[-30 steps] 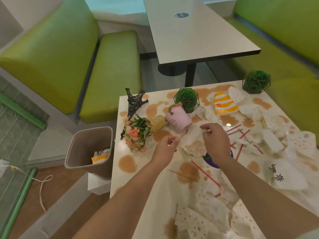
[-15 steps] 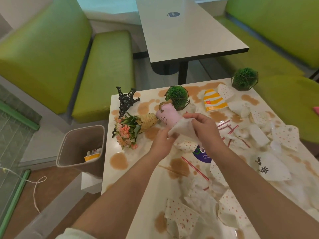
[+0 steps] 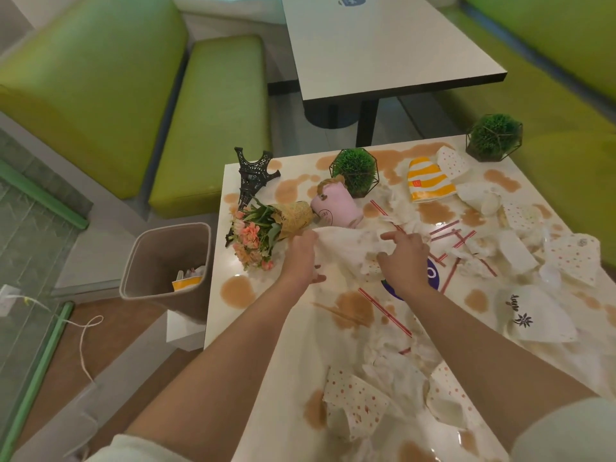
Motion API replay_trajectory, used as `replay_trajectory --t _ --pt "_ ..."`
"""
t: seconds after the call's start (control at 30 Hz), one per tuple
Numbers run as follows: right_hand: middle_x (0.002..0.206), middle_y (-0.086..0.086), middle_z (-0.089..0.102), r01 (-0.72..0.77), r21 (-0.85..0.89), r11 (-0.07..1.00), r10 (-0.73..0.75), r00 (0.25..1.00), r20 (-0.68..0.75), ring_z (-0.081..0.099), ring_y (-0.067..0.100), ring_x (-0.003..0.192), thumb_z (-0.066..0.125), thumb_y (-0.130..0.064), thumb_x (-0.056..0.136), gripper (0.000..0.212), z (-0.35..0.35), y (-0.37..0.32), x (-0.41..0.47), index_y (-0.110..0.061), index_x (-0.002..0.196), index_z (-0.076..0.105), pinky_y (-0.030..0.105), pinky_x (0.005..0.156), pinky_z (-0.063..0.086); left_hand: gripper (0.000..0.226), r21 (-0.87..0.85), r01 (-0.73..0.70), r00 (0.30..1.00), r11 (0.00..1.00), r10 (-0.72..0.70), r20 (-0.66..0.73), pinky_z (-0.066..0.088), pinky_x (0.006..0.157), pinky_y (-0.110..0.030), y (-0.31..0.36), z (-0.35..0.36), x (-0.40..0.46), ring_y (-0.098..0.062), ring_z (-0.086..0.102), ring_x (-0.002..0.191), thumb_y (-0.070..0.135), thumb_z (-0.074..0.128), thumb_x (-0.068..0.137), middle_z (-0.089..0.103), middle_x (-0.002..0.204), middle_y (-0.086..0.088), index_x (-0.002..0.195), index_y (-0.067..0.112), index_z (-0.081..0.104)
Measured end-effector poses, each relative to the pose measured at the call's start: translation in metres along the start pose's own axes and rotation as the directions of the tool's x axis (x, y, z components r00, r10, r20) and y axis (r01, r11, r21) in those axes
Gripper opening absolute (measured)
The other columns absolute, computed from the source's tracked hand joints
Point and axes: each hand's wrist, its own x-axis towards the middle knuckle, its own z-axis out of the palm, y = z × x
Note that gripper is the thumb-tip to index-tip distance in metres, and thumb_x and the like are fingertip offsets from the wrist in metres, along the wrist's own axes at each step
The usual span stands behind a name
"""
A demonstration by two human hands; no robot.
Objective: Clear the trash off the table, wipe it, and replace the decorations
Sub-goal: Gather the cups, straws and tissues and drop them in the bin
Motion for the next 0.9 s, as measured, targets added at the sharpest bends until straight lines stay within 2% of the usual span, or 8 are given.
replay_trajectory --t 0.1,0.2,0.27,0.37,0.43,0.53,0.67,0.9 --pt "0.136 0.011 0.046 0.014 -0.14 0.99 -0.008 0.999 0.044 0.041 0.03 0.126 0.066 -0.023 0.09 0.038 0.007 0.003 0.007 -0.023 0.127 0.059 0.038 0.099 0.043 0.071 0.061 0.003 1.0 0.998 -0.002 -0.018 0.06 0.058 -0.038 -0.002 -0.009 0.002 -0.027 0.057 0.085 0.065 0.058 0.077 0.052 0.114 -0.012 0.125 0.013 0.053" --pt "0.133 0.011 0.049 0.032 -0.107 0.994 -0.029 0.999 0.026 0.049 0.029 0.12 0.065 -0.017 0.091 0.027 0.013 0.004 0.013 -0.019 0.118 0.064 0.037 0.091 0.048 0.05 0.181 -0.066 0.995 0.981 0.078 -0.062 0.059 0.065 -0.039 -0.009 -0.019 0.003 -0.025 0.059 0.095 0.047 0.066 0.085 0.056 0.109 -0.006 0.117 0.009 0.058" --pt "0.129 0.01 0.053 0.045 -0.103 0.994 -0.044 0.999 0.013 0.055 0.027 0.113 0.065 -0.017 0.09 0.025 0.015 0.005 0.016 -0.018 0.115 0.066 0.037 0.089 0.051 0.031 0.201 -0.111 0.989 0.973 0.128 -0.077 0.051 0.067 -0.041 -0.013 -0.027 0.005 -0.023 0.056 0.081 0.033 0.06 0.089 0.055 0.093 -0.007 0.106 0.006 0.059" --pt "0.124 0.009 0.056 0.088 -0.204 0.975 -0.085 0.996 0.027 0.055 0.027 0.11 0.068 -0.025 0.087 0.032 0.017 0.008 0.016 -0.019 0.118 0.063 0.038 0.086 0.051 0.013 0.234 -0.14 0.984 0.962 0.161 -0.071 0.037 0.061 -0.031 -0.015 -0.039 0.002 -0.016 0.046 0.07 0.02 0.052 0.09 0.051 0.082 0.0 0.1 0.013 0.058" --pt "0.123 0.009 0.057 0.117 -0.286 0.951 -0.12 0.993 0.005 0.053 0.028 0.111 0.066 -0.033 0.089 0.033 0.019 0.009 0.016 -0.019 0.118 0.062 0.038 0.087 0.048 0.009 0.223 -0.155 0.98 0.962 0.178 -0.084 0.043 0.067 -0.033 -0.014 -0.048 0.001 -0.018 0.053 0.077 0.019 0.053 0.09 0.056 0.085 0.002 0.094 0.015 0.059" --pt "0.119 0.008 0.059 0.15 -0.366 0.918 -0.171 0.985 -0.024 0.053 0.027 0.107 0.065 -0.04 0.09 0.032 0.021 0.005 0.021 -0.021 0.114 0.064 0.037 0.086 0.047 0.006 0.133 -0.127 0.987 0.983 0.138 -0.08 0.052 0.069 -0.036 -0.013 -0.06 0.0 -0.021 0.066 0.077 0.025 0.049 0.095 0.056 0.092 0.0 0.095 0.02 0.053" --pt "0.102 0.004 0.065 0.174 -0.447 0.877 -0.228 0.971 -0.069 0.056 0.024 0.094 0.063 -0.033 0.091 0.021 0.021 -0.002 0.026 -0.02 0.105 0.071 0.037 0.077 0.049 0.024 0.044 -0.08 0.993 0.996 0.084 -0.083 0.057 0.055 -0.033 -0.013 -0.07 -0.001 -0.017 0.05 0.078 0.034 0.049 0.099 0.043 0.096 -0.001 0.114 0.017 0.042" --pt "0.092 -0.002 0.067 0.155 -0.048 0.987 -0.163 0.936 -0.312 0.059 0.023 0.087 0.061 -0.031 0.09 0.016 0.012 -0.04 -0.002 -0.021 0.093 0.072 0.035 0.066 0.051 0.025 0.051 -0.061 0.981 0.997 0.069 -0.182 0.039 0.081 -0.038 -0.019 -0.083 0.004 -0.019 0.044 0.085 0.023 0.036 0.097 0.043 0.111 -0.005 0.121 0.018 0.037"
